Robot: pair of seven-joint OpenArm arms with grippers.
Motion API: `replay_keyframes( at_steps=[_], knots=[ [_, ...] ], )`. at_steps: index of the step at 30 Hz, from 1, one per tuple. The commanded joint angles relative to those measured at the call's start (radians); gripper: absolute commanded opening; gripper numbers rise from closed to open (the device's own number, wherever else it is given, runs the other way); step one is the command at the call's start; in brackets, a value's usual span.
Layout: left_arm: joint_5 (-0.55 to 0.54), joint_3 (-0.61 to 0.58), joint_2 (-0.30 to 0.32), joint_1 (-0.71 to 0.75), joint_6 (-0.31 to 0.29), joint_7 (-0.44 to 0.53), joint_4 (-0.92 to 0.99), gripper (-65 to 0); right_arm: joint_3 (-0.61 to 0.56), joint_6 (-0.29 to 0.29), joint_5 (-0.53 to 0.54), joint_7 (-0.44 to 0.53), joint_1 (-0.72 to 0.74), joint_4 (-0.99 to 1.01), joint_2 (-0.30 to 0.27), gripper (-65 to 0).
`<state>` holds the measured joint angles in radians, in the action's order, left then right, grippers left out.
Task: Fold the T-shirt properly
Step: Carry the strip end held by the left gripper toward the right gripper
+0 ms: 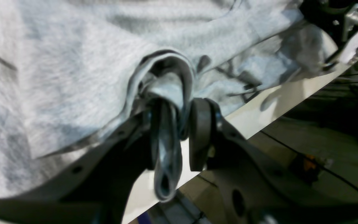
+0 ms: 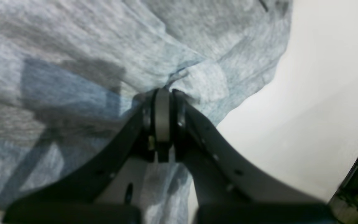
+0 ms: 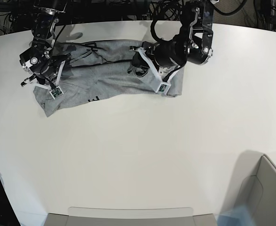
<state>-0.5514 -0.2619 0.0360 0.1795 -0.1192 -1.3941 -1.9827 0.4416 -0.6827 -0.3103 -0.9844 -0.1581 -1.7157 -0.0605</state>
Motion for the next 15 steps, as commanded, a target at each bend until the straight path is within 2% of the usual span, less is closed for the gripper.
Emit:
replay_keyframes(
  at_steps=[1,9,12,15],
  knots=[
    [-0.055,-0.003,0.000,-0.013,0.005,-0.002,-0.023,-48.0,-0.005,-0.015,0.021,0.000,-0.001,-0.005,-0.002,-65.0],
    [-0.267,0.002,0.045,-0.091,0.005,-0.002,-0.025,-49.6,-0.005,-0.015,0.021,0.000,0.007,-0.004,0.000,-65.0],
    [-0.336,0.006,0.074,-0.094,0.005,-0.002,-0.025,-55.0,-0.005,-0.015,0.021,0.000,0.007,-0.004,-0.002,-65.0],
    [-0.352,0.029,0.101,-0.105,0.005,-0.002,-0.027,-62.9,-0.003,-0.015,0.021,0.000,0.007,-0.004,-0.003,-65.0]
  ],
)
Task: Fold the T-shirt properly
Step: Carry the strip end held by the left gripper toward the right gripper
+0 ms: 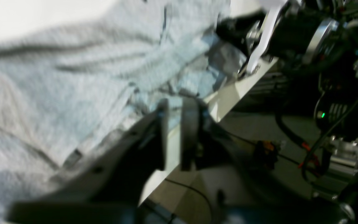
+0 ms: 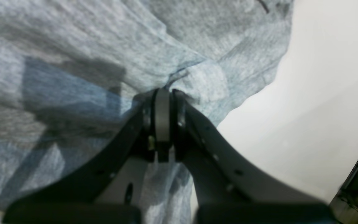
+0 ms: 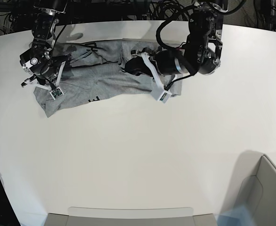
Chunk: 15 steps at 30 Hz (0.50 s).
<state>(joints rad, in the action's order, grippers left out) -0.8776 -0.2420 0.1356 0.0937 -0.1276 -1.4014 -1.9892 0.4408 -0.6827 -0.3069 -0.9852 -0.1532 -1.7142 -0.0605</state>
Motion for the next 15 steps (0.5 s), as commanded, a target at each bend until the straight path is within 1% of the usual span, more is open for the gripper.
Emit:
replay_keyframes(
  at_steps=[1,4,5,6,10,11,13,15],
  knots=[
    [-0.027,0.037,0.005,-0.021,0.013,0.005,-0.020,-65.0,-0.003,-0.015,0.018,0.001,0.002,-0.005,-0.003,-65.0],
    [-0.027,0.122,0.009,0.007,0.018,0.005,-0.020,-65.0,0.002,-0.015,0.018,0.001,0.002,-0.005,-0.005,-65.0],
    [-0.027,0.142,0.017,0.021,0.032,0.005,-0.020,-65.0,0.002,-0.015,0.018,0.001,0.002,-0.005,-0.005,-65.0],
    [-0.027,0.152,0.026,0.033,0.061,0.005,-0.020,-65.0,0.002,-0.015,0.018,0.001,0.002,-0.005,-0.005,-65.0],
    [-0.012,0.145,0.043,0.044,0.234,0.005,-0.017,-65.0,0.003,-0.015,0.018,0.001,0.000,-0.005,-0.006,-65.0],
    [-0.012,0.134,0.048,0.044,0.266,0.005,-0.015,-65.0,0.003,-0.015,0.018,0.001,0.000,-0.005,-0.006,-65.0],
    [-0.013,0.097,0.068,0.044,0.294,0.005,-0.015,-65.0,0.003,-0.015,0.018,0.001,0.000,-0.005,-0.006,-65.0],
    [-0.012,0.049,0.078,0.044,0.299,0.005,-0.005,-65.0,0.003,-0.015,0.018,0.001,0.000,-0.005,-0.006,-65.0]
  ],
)
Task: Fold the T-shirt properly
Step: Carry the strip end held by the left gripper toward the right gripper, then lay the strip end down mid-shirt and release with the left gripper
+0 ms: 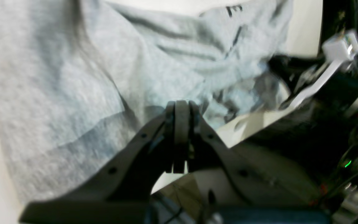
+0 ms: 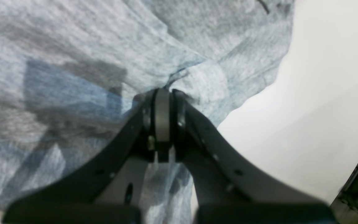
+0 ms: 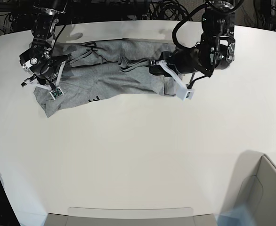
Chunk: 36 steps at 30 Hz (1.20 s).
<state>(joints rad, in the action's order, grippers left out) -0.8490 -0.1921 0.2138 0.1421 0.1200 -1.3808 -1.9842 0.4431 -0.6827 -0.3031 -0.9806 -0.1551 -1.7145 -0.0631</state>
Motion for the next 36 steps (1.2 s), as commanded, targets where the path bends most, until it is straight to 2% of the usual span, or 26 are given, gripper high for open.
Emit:
replay_keyframes(
  at_steps=[1,5,16,18,23,29,34,36],
  knots=[
    [-0.040,-0.014,0.000,-0.006,0.053,-0.016,0.009,-65.0,0.001,-0.015,0.014,-0.004,0.004,-0.005,-0.002,-65.0],
    [-0.039,-0.024,-0.003,-0.011,0.053,-0.016,0.082,-65.0,0.001,-0.015,0.014,-0.004,0.004,-0.009,-0.001,-65.0],
    [-0.037,-0.022,0.026,-0.008,0.053,-0.016,0.082,-65.0,0.003,-0.015,0.014,-0.004,-0.004,-0.008,-0.002,-65.0],
    [0.000,-0.024,0.026,-0.006,0.053,-0.016,0.084,-65.0,0.003,-0.015,0.014,-0.004,-0.004,-0.008,-0.004,-65.0],
    [0.130,-0.033,-0.014,-0.011,0.053,-0.016,0.124,-65.0,0.003,-0.015,0.014,-0.004,-0.004,-0.008,-0.002,-65.0],
    [0.132,-0.043,-0.073,-0.089,0.045,-0.016,0.144,-65.0,0.003,-0.015,0.014,-0.004,-0.004,-0.008,-0.002,-65.0],
    [0.133,-0.160,-0.087,-0.180,0.050,-0.016,0.150,-65.0,0.003,-0.015,0.014,-0.004,-0.002,-0.009,0.001,-65.0],
    [0.138,-0.180,-0.113,-0.212,0.050,0.002,0.190,-65.0,0.003,-0.015,0.014,-0.004,-0.002,-0.008,0.001,-65.0]
  ],
)
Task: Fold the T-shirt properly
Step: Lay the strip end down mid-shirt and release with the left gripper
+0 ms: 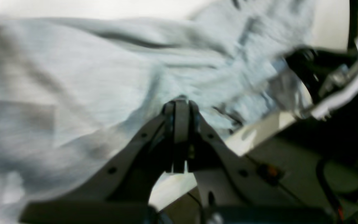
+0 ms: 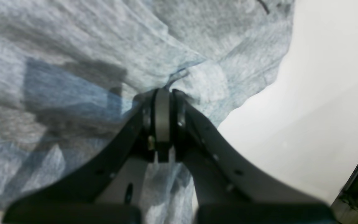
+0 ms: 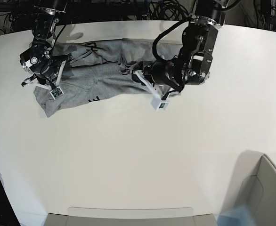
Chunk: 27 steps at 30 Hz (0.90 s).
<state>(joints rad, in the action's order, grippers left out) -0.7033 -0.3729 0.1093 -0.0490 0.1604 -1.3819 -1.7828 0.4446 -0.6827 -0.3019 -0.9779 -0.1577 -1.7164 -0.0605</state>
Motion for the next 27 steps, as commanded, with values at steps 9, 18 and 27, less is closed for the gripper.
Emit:
replay_keyframes(
  at_steps=[9,18,27],
  knots=[
    [-0.014,0.001,-0.053,-0.148,0.009,0.129,0.209,-65.0,0.001,-0.015,0.013,-0.006,0.007,-0.006,-0.002,-65.0],
    [-0.009,0.007,0.003,-0.047,0.011,0.092,-0.179,-65.0,0.001,-0.015,0.013,-0.006,0.008,-0.006,-0.002,-65.0],
    [-0.005,0.065,0.108,0.203,0.012,0.154,-0.159,-65.0,0.001,-0.015,0.013,-0.006,0.008,-0.006,-0.003,-65.0]
  ],
)
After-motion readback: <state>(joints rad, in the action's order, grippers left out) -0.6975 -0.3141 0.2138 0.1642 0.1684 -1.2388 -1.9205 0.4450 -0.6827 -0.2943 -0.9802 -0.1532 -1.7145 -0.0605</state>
